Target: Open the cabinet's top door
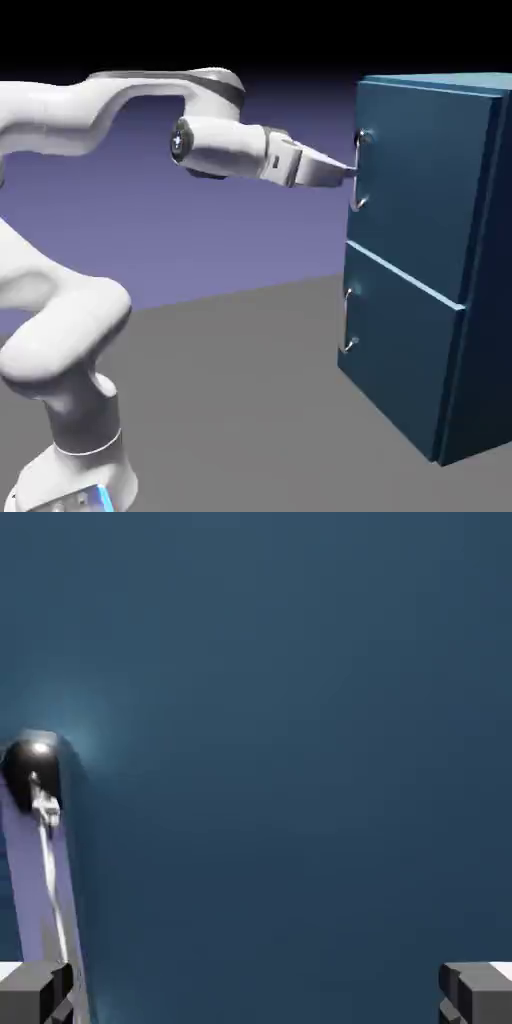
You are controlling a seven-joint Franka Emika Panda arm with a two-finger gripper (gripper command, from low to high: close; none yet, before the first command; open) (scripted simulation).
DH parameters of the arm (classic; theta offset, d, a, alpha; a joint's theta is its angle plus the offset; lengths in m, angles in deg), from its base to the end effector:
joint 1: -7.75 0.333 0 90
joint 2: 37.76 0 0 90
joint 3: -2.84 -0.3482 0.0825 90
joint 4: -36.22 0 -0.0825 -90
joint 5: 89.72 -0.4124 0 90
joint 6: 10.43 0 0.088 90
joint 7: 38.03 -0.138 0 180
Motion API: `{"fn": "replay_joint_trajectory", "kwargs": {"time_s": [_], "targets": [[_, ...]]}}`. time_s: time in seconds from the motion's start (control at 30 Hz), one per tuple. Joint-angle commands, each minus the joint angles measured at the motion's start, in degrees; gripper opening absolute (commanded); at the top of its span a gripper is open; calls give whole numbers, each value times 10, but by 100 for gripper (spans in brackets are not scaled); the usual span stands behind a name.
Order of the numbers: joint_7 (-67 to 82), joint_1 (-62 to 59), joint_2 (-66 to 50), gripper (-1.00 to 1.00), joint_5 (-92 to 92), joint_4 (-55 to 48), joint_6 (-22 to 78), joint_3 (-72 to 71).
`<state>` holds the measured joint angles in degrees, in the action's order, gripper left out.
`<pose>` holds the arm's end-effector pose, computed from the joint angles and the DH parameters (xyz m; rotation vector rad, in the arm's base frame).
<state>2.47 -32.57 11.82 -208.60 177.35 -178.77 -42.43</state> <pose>0.4156 0.0471 0.5801 -1.9071 0.8646 -1.6087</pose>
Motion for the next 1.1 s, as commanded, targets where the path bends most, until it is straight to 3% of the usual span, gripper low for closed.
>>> {"fn": "replay_joint_trajectory", "kwargs": {"time_s": [0.0,0.57,0.8,0.83,1.07], "targets": [[17,-9,4,0,-25,-4,1,-10],[313,-155,64,0,-449,-75,21,-171],[320,-259,32,0,-461,-151,36,-233],[320,-259,32,-100,-461,-151,36,-233],[308,-134,14,-100,-379,-42,127,-134]]}}
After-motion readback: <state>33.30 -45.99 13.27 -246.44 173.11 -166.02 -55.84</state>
